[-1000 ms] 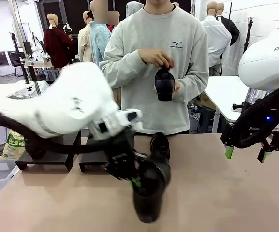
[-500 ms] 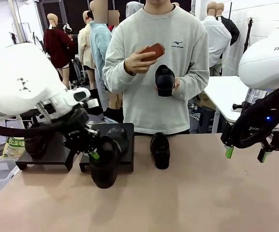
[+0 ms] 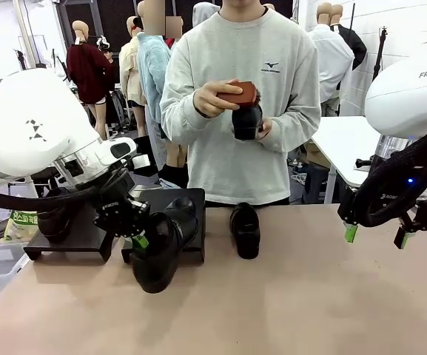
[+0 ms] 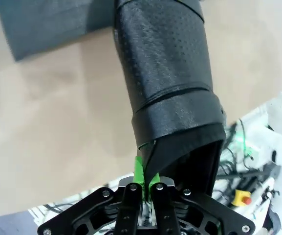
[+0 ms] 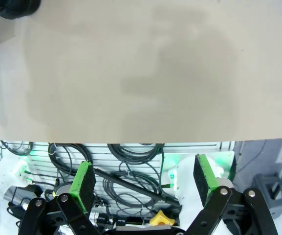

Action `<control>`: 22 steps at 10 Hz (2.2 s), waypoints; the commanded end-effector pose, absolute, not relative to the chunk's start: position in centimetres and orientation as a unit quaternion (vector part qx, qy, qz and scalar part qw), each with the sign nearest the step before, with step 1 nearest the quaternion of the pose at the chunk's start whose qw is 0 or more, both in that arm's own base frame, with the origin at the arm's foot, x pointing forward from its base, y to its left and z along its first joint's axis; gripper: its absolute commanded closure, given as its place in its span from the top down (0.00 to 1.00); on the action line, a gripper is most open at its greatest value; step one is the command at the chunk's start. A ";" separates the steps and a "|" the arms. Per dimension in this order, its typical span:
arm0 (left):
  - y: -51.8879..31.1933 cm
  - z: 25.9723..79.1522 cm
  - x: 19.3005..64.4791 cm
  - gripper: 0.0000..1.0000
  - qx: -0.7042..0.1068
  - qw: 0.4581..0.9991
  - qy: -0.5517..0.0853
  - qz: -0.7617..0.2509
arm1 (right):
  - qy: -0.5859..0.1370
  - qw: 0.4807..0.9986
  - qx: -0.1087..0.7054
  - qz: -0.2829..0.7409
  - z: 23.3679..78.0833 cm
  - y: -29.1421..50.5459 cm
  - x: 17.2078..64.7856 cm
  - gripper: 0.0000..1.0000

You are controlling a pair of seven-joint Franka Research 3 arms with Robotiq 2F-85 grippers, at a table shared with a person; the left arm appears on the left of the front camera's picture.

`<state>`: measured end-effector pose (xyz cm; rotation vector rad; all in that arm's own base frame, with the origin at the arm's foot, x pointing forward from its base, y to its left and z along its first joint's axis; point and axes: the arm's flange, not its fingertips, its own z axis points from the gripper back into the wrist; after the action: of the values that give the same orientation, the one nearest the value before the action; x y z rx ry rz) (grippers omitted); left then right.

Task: Organize the shoes by placing them on the stand.
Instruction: Place the Shoe from the middle of the table onto the Shoes Stand.

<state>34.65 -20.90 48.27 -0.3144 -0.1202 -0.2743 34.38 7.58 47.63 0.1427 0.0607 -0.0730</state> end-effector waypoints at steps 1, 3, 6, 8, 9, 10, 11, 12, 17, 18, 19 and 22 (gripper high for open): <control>-16.7 50.4 37.3 0.00 -0.098 0.976 -0.171 -0.095 | 0.026 0.996 0.081 -0.035 47.7 7.9 34.8 1.00; -12.8 50.9 39.5 0.00 -0.051 0.968 -0.229 -0.088 | 0.026 0.996 0.081 -0.035 47.7 7.9 34.8 1.00; -9.0 50.6 42.5 0.00 -0.017 0.960 -0.273 -0.064 | 0.026 0.996 0.081 -0.035 47.7 7.9 34.8 1.00; -8.9 51.4 41.8 0.00 -0.030 0.963 -0.258 -0.074 | 0.026 0.996 0.081 -0.035 47.7 7.9 34.8 1.00; -8.9 51.4 41.8 0.00 -0.030 0.963 -0.258 -0.074 | 0.026 0.996 0.081 -0.035 47.7 7.9 34.8 1.00; -8.4 50.7 42.3 0.00 -0.027 0.966 -0.252 -0.052 | 0.026 0.996 0.081 -0.035 47.7 7.9 34.8 1.00; -9.5 48.9 42.9 0.00 -0.015 0.973 -0.218 -0.080 | 0.026 0.996 0.081 -0.035 47.7 7.9 34.8 1.00; -9.0 48.6 44.1 0.00 -0.016 0.969 -0.239 -0.066 | 0.026 0.996 0.081 -0.035 47.7 7.9 34.8 1.00; -5.6 48.1 47.3 0.00 -0.043 0.972 -0.231 0.010 | 0.026 0.996 0.081 -0.035 47.7 7.9 34.8 1.00; -5.1 48.1 47.8 0.00 -0.044 0.972 -0.229 0.022 | 0.026 0.996 0.081 -0.035 47.7 7.9 34.8 1.00; -4.5 47.8 48.7 0.00 -0.042 0.974 -0.222 0.031 | 0.026 0.996 0.081 -0.035 47.7 7.9 34.8 1.00; -4.5 46.4 50.1 0.00 -0.027 0.975 -0.216 0.044 | 0.026 0.996 0.081 -0.035 47.7 7.9 34.8 1.00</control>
<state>49.22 -4.27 46.01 -0.0785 -0.4078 0.0658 34.41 7.59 47.65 0.1428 0.0602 -0.0730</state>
